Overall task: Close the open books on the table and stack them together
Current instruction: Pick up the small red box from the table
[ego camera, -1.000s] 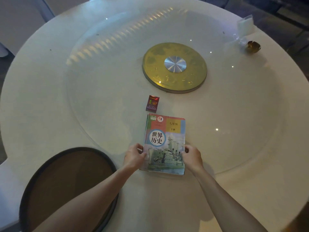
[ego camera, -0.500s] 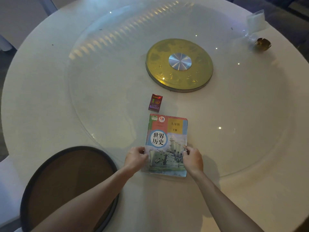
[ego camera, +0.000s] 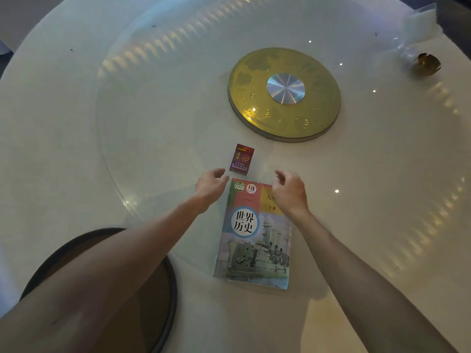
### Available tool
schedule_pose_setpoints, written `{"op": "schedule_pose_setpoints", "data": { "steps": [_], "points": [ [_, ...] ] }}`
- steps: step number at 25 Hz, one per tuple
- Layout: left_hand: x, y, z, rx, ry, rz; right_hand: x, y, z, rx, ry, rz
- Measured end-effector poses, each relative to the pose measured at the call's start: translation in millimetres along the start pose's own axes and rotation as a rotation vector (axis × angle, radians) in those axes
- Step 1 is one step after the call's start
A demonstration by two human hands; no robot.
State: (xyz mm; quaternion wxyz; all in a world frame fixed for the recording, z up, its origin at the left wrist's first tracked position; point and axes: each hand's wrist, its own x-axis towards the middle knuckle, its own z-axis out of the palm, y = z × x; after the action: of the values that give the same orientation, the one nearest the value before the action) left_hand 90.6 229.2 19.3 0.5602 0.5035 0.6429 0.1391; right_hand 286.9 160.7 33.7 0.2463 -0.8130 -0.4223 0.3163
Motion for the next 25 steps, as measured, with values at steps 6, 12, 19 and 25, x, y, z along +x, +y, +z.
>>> {"op": "schedule_pose_setpoints", "data": {
  "steps": [6,12,19,25],
  "points": [
    [36,21,8,0.014,-0.035,-0.029,55,-29,26,0.226,-0.232,0.174],
    [48,16,13,0.014,-0.109,0.016,66,-29,46,0.347,-0.307,0.286],
    [23,19,-12,-0.095,0.161,0.089,48,-61,52,0.362,-0.247,0.133],
    [-25,-15,-61,-0.172,0.338,0.062,-5,-94,78,0.308,-0.273,0.037]
  ]
}}
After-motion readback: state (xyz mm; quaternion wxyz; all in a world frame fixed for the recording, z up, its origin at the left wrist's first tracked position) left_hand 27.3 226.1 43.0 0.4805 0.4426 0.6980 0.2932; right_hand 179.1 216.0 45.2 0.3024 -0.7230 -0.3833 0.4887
